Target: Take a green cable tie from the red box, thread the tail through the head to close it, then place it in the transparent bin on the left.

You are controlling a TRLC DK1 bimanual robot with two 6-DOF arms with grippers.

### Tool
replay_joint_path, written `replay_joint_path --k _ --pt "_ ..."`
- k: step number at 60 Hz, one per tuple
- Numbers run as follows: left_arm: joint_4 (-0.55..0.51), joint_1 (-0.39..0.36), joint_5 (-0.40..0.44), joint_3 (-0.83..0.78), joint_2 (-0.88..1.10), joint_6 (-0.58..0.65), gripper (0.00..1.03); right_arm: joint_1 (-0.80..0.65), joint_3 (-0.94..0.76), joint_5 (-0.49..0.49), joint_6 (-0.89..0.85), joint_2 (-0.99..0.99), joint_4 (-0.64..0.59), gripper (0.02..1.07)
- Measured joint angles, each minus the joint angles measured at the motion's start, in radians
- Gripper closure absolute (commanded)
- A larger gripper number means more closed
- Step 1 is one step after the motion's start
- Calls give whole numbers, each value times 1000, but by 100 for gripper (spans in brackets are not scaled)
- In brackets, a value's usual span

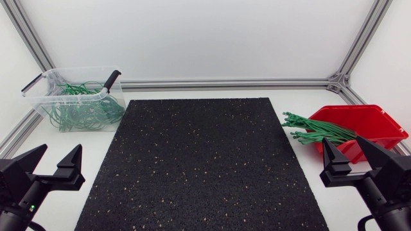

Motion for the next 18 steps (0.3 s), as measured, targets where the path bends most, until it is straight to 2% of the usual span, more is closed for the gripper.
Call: replay_joint_path --k 7,18 --pt "24 6 35 -38 -53 -4 4 -2 0 0 3 0 0 7" --pt "30 8 40 -40 -84 -6 4 -2 0 0 3 0 0 7"
